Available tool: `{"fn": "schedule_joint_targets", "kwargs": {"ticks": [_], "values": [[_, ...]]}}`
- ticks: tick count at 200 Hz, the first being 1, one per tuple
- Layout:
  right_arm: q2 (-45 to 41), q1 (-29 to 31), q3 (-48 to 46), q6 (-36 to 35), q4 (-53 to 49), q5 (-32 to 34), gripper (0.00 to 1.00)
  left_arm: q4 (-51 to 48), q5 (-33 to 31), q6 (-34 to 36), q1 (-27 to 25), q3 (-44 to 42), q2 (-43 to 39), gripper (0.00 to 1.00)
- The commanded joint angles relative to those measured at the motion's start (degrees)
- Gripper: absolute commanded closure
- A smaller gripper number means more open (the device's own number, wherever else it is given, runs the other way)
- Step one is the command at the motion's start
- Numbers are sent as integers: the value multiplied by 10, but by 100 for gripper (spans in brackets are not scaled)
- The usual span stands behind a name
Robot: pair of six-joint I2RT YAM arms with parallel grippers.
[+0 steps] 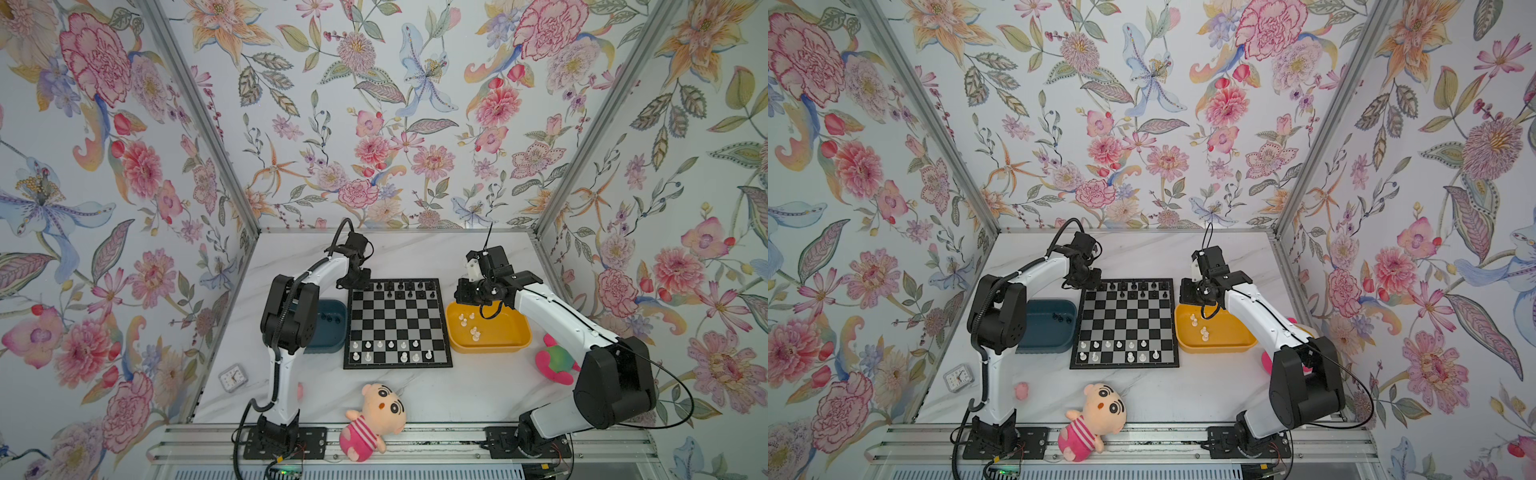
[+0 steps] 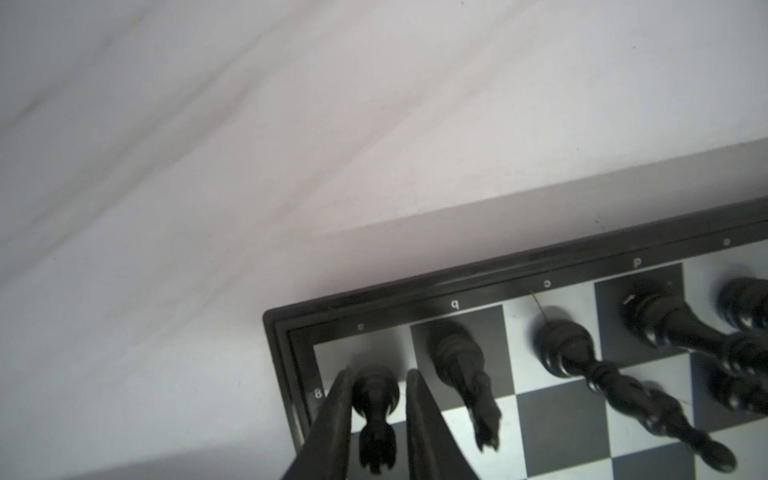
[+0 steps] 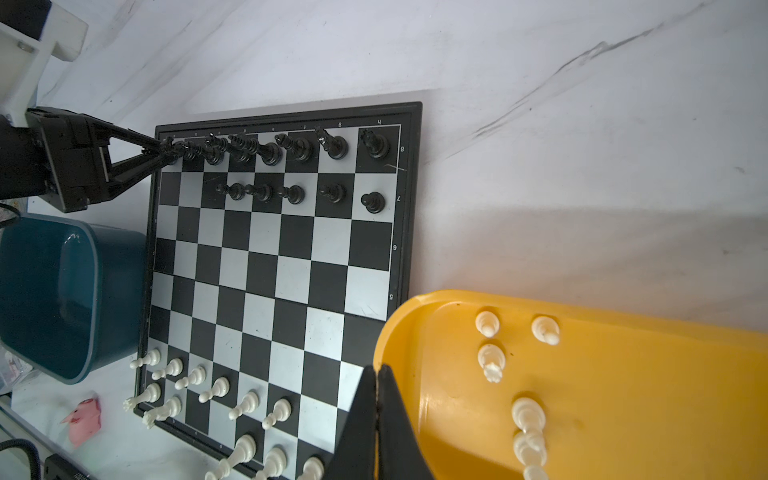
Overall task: Set up the chess pieces on the board
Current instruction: 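Lower the black pawn onto the farthest corner square and open the left gripper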
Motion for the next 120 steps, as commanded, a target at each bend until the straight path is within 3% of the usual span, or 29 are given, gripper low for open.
{"fn": "schedule_joint_targets", "kwargs": {"ticks": [1,120], "values": [[-14,-2,-10,7,-3,1,93,-12,2,1,-8,18,-22,73],[-17,-2,-7,7,-2,3,93,-33,-27,6,-9,50,-40,71]]}}
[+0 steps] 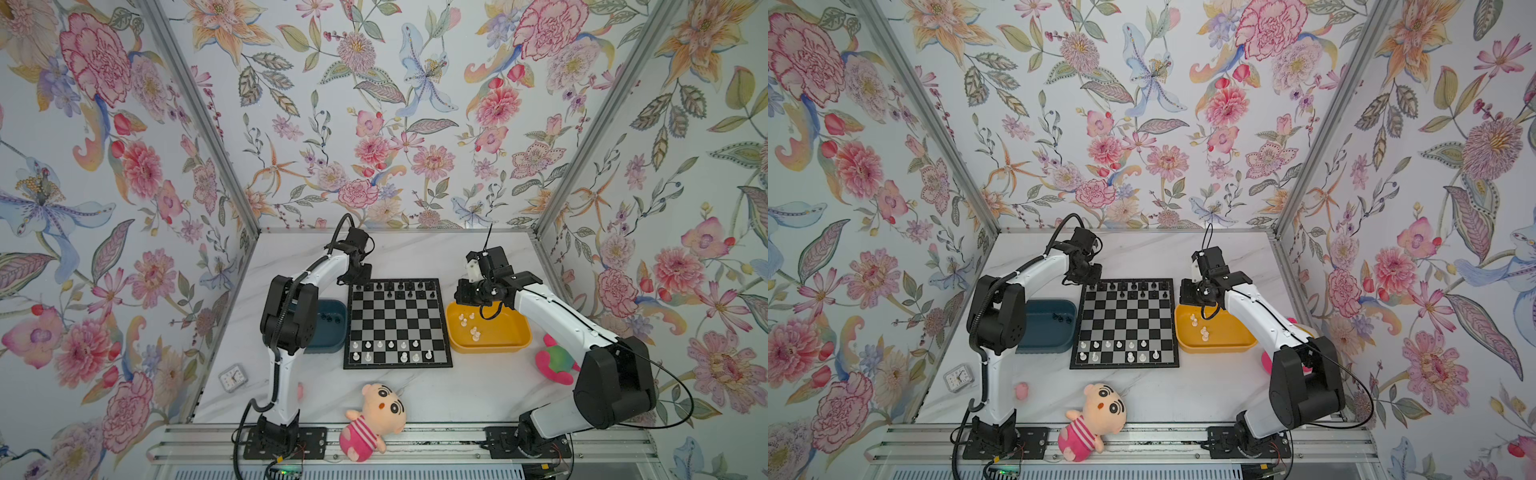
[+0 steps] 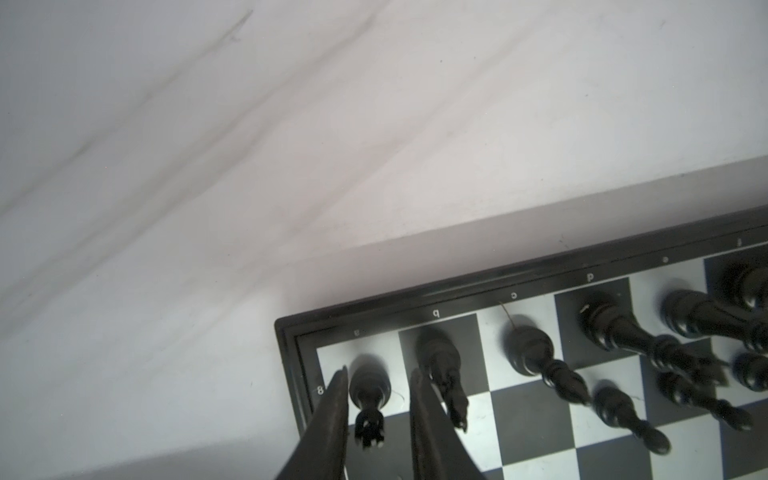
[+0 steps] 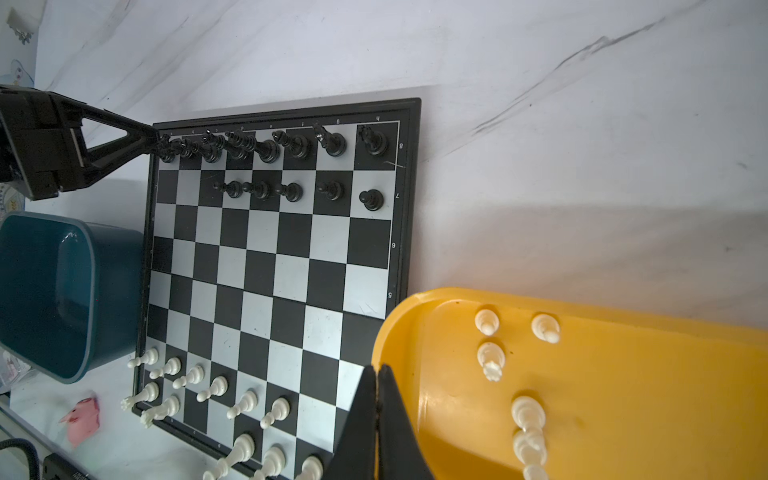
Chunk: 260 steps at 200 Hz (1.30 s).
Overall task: Set up the chess pieces on the board
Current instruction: 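Lower the black pawn onto the farthest corner square and open the left gripper, then raise the open left gripper while the right gripper moves over the yellow tray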
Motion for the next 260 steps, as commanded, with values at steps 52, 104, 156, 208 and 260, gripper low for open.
{"fn": "schedule_joint_targets", "kwargs": {"ticks": [52,104,156,208,260], "values": [[-19,-3,4,6,-5,3,93,-19,-38,3,-7,27,-85,71],[-26,-1,9,7,-15,14,93,85,-17,7,-15,-52,-204,72],[-41,-2,16,4,-33,41,91,292,-18,13,-16,-261,-408,66],[-43,-3,38,-3,-57,60,87,439,-55,37,-15,-403,-556,55],[-49,-4,64,-15,-97,88,82,492,-92,57,-16,-480,-629,45]]}}
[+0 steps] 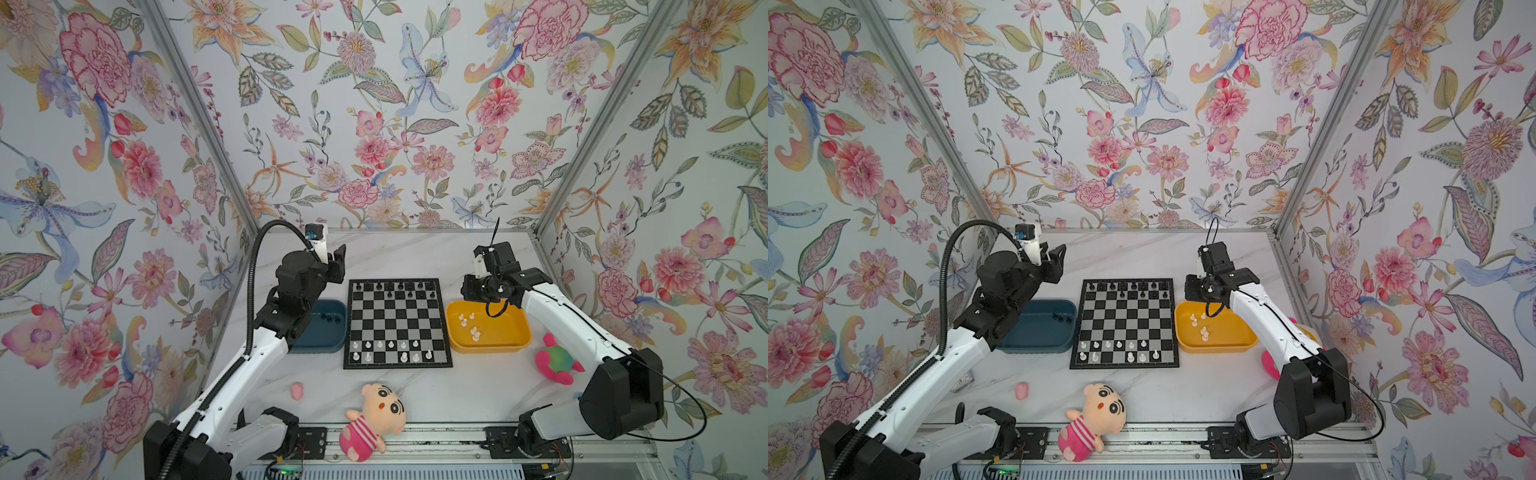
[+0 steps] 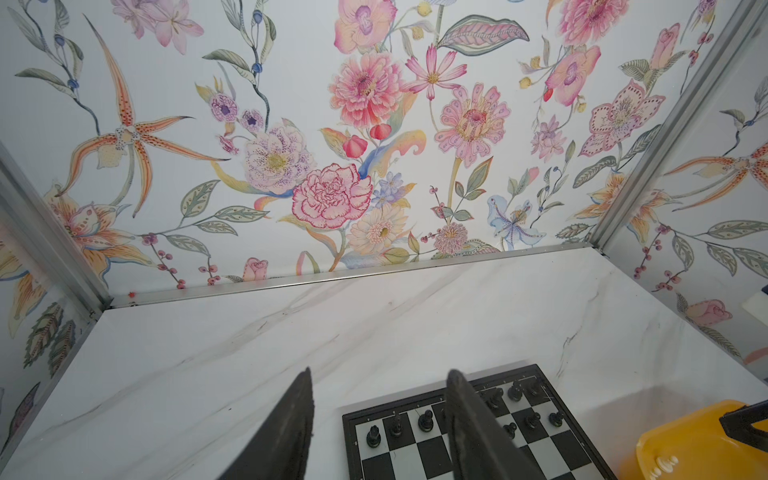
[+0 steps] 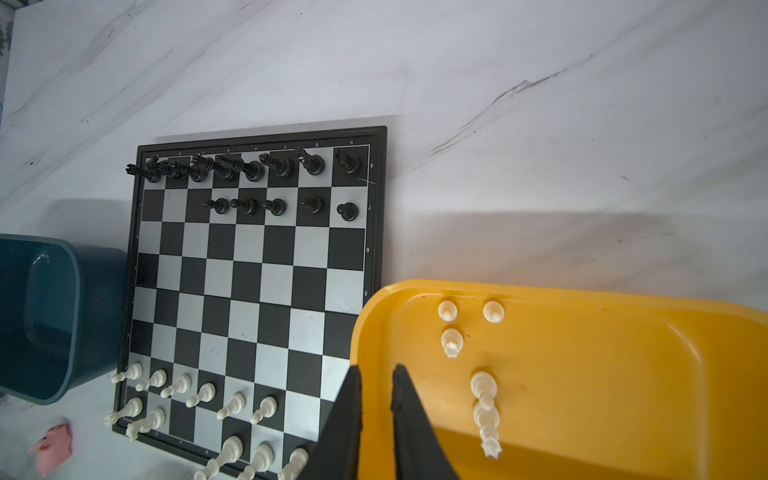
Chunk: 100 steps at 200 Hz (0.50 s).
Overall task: Set up the chess pieces on the board
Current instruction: 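Raise the open left gripper while the right gripper moves over the yellow tray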
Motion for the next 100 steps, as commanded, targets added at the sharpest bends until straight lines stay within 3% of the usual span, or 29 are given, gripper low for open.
{"fn": "schedule_joint_targets", "kwargs": {"ticks": [1,100], "values": [[-17,-3,27,-12,-38,27,82,47,-31,19,-4,-28,-22,45],[-23,-44,34,-50,-107,52,76,105,-47,43,-2,-91,-66,40]]}}
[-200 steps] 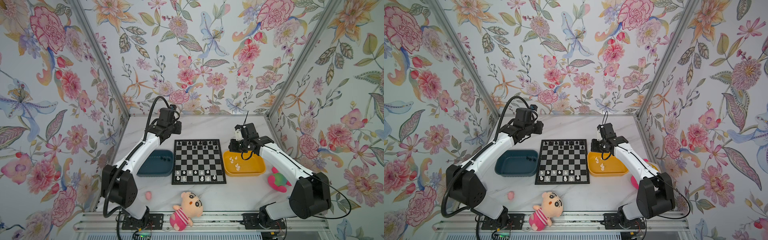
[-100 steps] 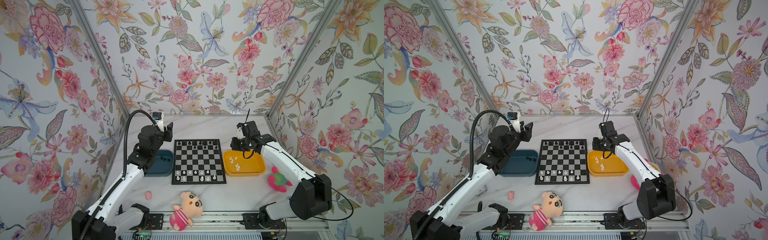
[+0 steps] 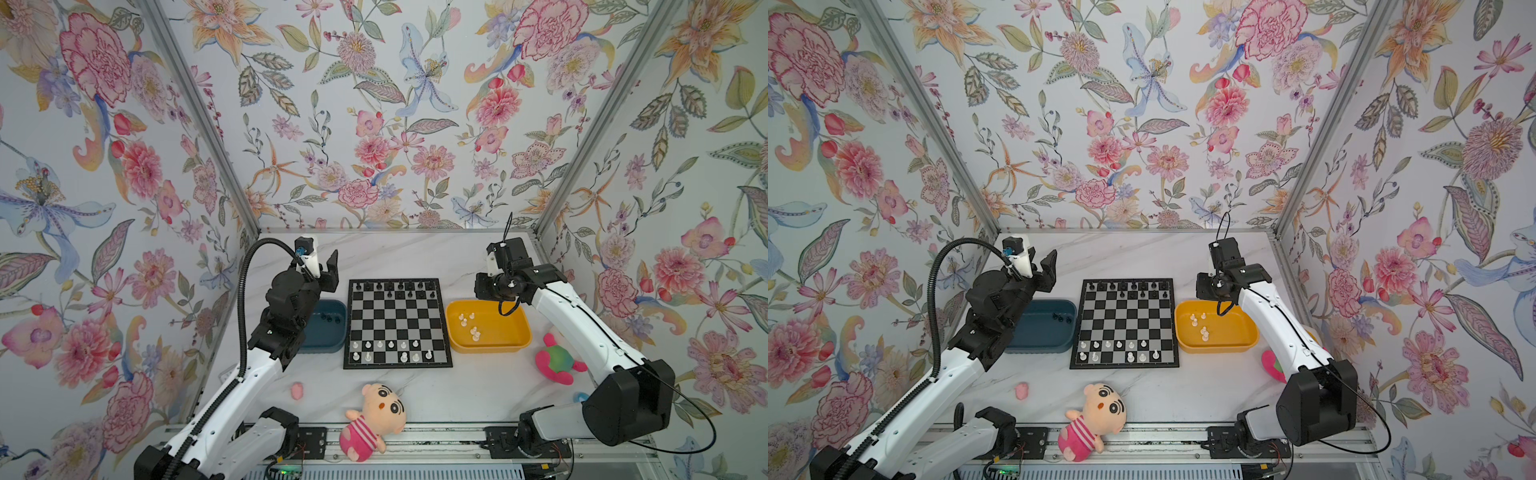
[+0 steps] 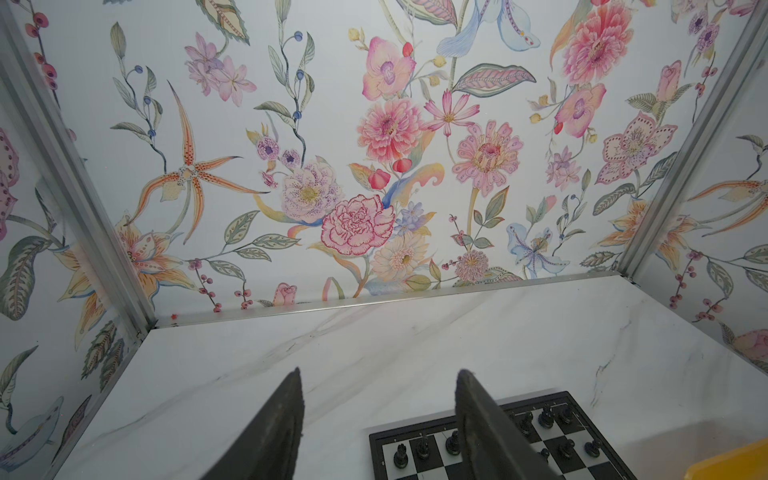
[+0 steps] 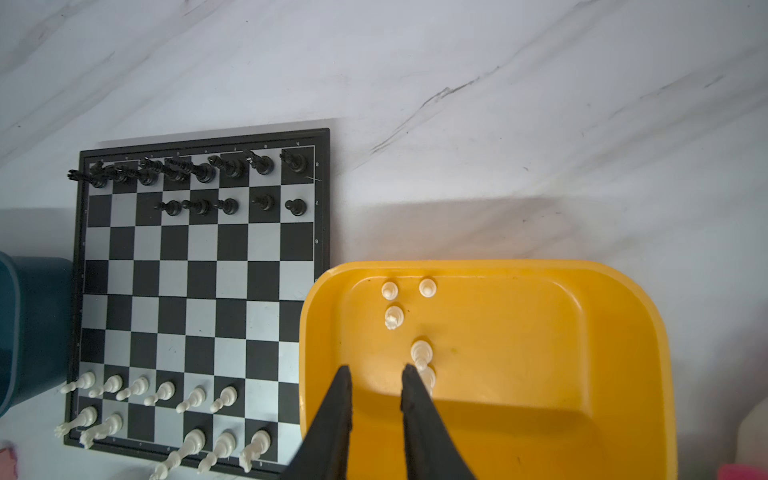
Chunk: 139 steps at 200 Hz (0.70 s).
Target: Set up the chess pieces on the board
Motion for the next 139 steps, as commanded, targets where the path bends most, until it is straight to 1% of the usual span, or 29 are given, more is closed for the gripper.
{"fn": "schedule_joint_targets", "kwargs": {"ticks": [1,37,62,139], "values": [[-2,-9,6,-18,-30,7,76,26,-11,15,-3,-8,-2,40],[30,-17,-16,-24,-29,-4,78,28,-10,17,-2,-4,13,40],[58,-18,-26,-30,-22,-6,83,37,-10,15,-1,-3,20,40],[130,-18,-51,-25,46,-14,83,45,6,10,0,6,41,40]]}}
